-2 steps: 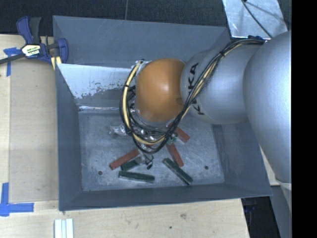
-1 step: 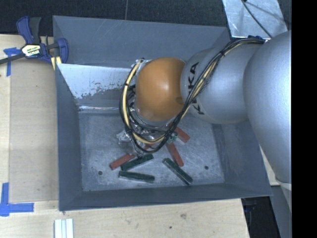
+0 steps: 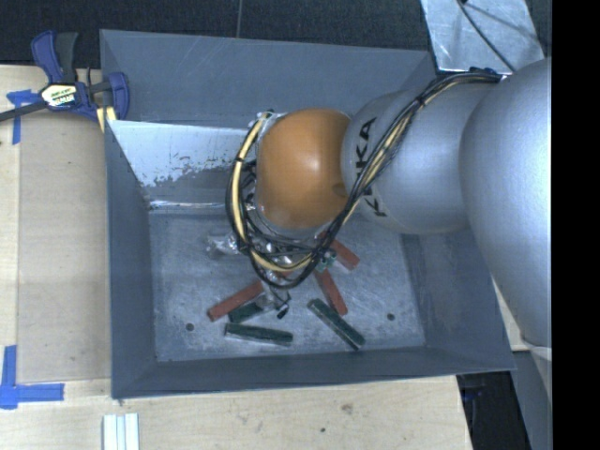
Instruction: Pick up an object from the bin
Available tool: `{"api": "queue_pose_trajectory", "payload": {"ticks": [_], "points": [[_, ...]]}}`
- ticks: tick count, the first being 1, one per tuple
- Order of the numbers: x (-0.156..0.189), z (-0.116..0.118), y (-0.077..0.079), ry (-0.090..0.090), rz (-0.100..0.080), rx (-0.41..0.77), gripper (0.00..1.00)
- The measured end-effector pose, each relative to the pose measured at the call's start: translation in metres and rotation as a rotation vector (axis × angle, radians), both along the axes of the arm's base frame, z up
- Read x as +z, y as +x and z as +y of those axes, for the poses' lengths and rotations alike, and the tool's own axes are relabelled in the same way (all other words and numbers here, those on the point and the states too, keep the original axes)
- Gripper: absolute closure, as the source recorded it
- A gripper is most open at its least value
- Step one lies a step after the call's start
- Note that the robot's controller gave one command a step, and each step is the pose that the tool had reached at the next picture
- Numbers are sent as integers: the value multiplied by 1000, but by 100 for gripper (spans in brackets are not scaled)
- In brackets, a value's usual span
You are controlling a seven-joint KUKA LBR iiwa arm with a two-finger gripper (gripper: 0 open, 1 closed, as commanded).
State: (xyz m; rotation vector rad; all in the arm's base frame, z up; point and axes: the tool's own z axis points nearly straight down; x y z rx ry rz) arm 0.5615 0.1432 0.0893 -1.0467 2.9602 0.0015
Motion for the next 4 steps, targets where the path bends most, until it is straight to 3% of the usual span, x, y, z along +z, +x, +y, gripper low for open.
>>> {"api": "queue_pose_trajectory", "payload": {"ticks": [1,2,3,4], "points": [[-17,8,-14,-2,-4,348,0],[-16,9,-13,-1,-5,344,100],[-17,9,-14,1,-5,344,0],[33,-20,-25,-1,-6,387,0]]}}
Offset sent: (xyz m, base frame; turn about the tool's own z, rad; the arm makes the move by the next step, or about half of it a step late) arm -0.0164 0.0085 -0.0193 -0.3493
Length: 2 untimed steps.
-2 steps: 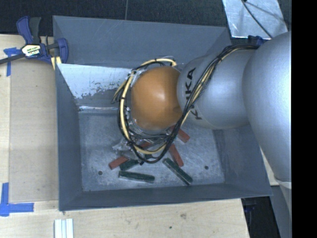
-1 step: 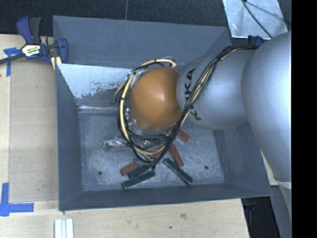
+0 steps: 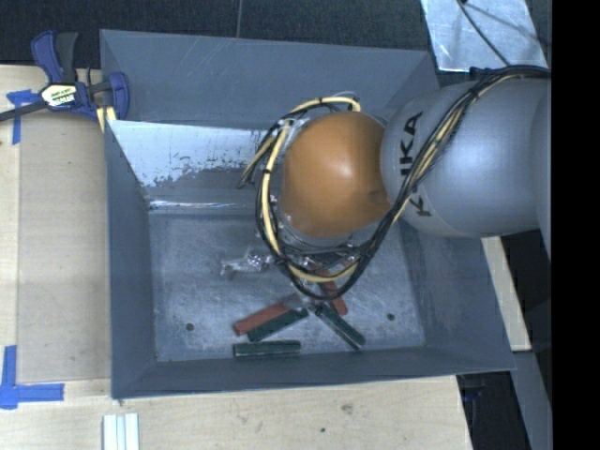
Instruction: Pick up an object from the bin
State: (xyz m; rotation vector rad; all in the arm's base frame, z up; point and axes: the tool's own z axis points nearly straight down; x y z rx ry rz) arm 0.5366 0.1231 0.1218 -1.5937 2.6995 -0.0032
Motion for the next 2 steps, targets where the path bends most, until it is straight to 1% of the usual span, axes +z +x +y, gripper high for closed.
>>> {"api": "queue_pose_trajectory", "payload": {"ticks": [1,2], "points": [[-22,-15,-34,-1,8,-140,0],[-52,-11,-20,0,5,-25,0]]}}
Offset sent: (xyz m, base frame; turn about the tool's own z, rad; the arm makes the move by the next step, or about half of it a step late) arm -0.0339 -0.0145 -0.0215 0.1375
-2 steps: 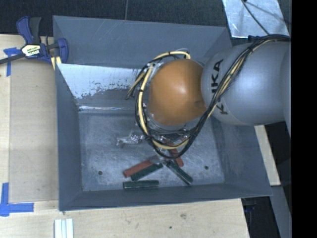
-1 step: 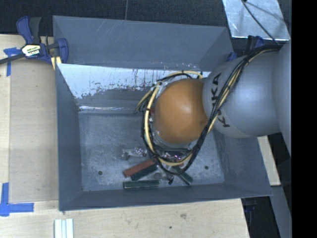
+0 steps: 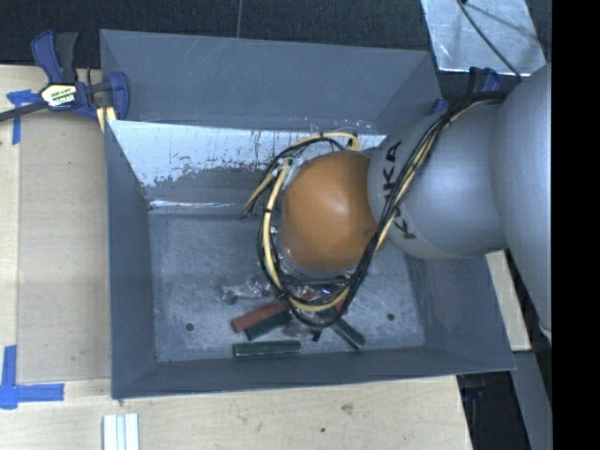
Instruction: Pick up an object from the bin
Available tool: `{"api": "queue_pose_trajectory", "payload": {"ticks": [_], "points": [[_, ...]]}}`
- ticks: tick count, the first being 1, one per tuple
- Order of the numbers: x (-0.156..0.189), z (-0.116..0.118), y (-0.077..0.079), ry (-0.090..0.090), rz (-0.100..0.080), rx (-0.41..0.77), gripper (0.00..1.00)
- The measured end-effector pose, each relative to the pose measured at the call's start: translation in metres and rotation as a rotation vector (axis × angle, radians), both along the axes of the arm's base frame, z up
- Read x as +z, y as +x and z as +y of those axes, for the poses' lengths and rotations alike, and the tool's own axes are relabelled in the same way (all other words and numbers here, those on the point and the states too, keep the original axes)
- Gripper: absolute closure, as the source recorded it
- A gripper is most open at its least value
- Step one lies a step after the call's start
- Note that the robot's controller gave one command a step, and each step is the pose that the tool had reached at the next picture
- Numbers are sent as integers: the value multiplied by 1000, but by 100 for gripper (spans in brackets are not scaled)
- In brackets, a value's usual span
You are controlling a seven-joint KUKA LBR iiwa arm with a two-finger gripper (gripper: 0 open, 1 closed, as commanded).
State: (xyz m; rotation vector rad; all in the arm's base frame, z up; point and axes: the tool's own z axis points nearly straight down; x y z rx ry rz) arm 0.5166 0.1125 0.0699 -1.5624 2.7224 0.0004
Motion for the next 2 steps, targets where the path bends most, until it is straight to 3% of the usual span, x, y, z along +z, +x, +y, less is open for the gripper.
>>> {"api": "queue_pose_trajectory", "payload": {"ticks": [1,2], "points": [[0,0,0,1,-1,0,100],[164,-24,29,0,-5,-8,100]]}}
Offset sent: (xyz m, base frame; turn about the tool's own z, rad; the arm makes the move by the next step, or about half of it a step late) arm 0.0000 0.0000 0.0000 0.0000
